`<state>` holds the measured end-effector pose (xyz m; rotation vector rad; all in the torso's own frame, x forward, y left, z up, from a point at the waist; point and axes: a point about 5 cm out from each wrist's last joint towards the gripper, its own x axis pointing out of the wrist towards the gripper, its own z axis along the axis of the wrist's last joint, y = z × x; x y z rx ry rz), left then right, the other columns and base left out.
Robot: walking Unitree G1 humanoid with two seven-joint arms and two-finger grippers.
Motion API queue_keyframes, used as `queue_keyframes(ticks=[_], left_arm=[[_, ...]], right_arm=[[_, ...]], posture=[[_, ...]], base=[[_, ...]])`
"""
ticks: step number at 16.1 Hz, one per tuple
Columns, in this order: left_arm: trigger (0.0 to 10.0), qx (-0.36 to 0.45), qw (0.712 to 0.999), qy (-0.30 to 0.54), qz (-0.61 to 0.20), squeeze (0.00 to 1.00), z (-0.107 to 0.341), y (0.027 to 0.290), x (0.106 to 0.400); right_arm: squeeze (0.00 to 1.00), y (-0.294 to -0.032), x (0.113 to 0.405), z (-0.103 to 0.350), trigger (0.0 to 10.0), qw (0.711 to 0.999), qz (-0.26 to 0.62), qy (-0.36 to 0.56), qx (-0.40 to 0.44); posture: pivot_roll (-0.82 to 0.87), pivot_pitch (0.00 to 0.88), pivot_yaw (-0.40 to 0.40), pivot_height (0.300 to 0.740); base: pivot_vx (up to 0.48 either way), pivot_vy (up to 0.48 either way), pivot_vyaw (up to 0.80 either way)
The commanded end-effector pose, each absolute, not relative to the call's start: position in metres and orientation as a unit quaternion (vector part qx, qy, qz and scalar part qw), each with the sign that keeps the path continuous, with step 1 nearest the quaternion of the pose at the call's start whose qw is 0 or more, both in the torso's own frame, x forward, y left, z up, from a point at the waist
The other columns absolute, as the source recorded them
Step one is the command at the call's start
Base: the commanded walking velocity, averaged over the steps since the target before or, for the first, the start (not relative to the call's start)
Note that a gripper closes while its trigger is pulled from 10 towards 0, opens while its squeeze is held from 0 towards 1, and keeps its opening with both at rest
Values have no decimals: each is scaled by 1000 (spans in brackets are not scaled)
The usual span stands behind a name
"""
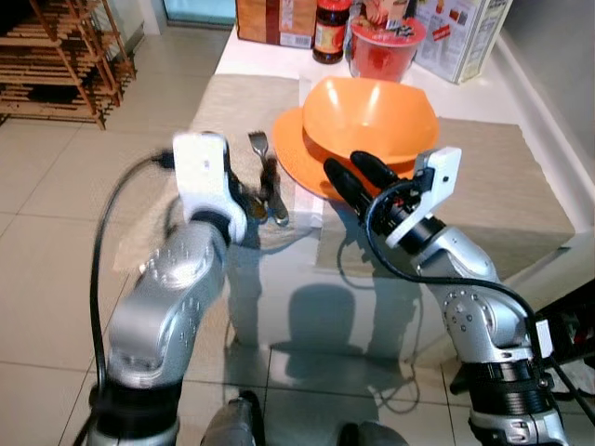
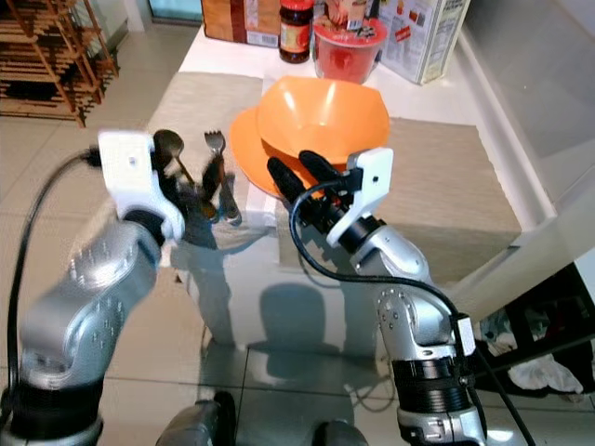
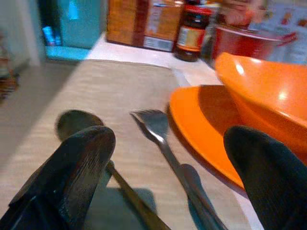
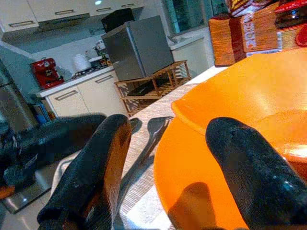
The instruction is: Setting the table
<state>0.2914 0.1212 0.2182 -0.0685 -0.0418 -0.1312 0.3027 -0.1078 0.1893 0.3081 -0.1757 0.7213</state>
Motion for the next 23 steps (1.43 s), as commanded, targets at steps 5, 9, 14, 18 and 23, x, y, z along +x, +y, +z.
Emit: queue_keyframes(ticks=[5,9,14,18,23], left_arm=[[10000,30,999,31,19,0,215,135,303],[10000,51,998,42,23,0,222,124,310],[10000,41,994,82,58,0,217,135,317],[7843,34,990,113,80,0,214,146,321],[10000,-2,994,104,39,0,224,131,328]], right_arm=[[0,-113,305,189,10000,928,334,-85,144],[0,-111,304,189,10000,927,335,-83,145],[0,-107,301,190,10000,923,348,-82,141],[0,-103,294,191,10000,912,380,-79,136],[0,-99,275,191,10000,882,457,-59,99]], posture=[[-43,173,2,740],[-43,175,2,740],[-52,175,7,740],[-51,177,9,740],[-64,183,16,740]], base=[[0,0,0],[0,0,0],[0,0,0],[0,0,0],[0,0,0]])
